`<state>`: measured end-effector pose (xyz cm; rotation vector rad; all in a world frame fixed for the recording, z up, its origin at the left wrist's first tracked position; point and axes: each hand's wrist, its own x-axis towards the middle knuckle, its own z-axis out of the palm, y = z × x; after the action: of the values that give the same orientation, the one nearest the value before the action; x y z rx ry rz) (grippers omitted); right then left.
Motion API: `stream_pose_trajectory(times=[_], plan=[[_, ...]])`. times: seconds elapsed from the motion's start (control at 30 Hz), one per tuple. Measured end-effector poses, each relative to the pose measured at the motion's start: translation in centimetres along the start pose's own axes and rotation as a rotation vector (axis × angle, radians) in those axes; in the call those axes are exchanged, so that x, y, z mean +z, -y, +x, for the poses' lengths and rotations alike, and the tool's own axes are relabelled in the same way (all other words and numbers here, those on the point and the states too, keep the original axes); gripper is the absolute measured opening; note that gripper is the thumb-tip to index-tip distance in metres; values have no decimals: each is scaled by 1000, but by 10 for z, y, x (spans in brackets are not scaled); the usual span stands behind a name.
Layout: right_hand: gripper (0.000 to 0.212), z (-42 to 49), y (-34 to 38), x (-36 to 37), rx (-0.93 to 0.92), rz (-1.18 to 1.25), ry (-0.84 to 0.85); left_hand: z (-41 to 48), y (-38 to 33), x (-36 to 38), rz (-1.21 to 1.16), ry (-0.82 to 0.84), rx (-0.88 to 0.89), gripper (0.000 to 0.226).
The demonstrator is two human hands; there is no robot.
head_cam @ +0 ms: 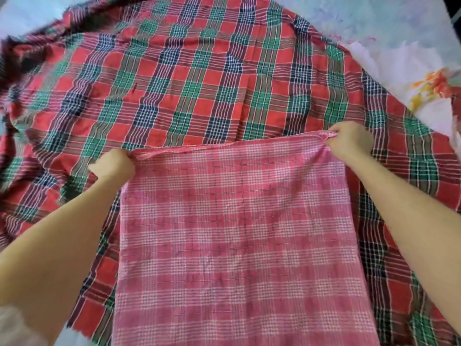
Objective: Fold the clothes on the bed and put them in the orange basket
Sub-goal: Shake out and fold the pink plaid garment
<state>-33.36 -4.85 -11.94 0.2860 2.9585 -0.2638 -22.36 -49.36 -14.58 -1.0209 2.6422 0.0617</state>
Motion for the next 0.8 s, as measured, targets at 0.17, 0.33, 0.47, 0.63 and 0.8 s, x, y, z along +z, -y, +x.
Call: stream_pose_trajectory(times=[0.17, 0.33, 0.47, 0.63, 0.8], plan=[[35, 7, 4, 35, -49, -158, 6, 5, -6, 23, 40, 10, -72, 39], [53, -68, -2, 61, -357, -229, -33, -55, 2, 55, 193, -145, 335, 59], [54, -176, -11, 90, -692, -168, 82, -162, 3, 98, 7, -7, 816, 60], [52, -281, -68, 106, -909, -286, 275, -264, 39, 131, 49, 158, 1045, 41], [54, -341, -126, 115, -902, -561, 567, -326, 81, 158, 397, 391, 1033, 69]])
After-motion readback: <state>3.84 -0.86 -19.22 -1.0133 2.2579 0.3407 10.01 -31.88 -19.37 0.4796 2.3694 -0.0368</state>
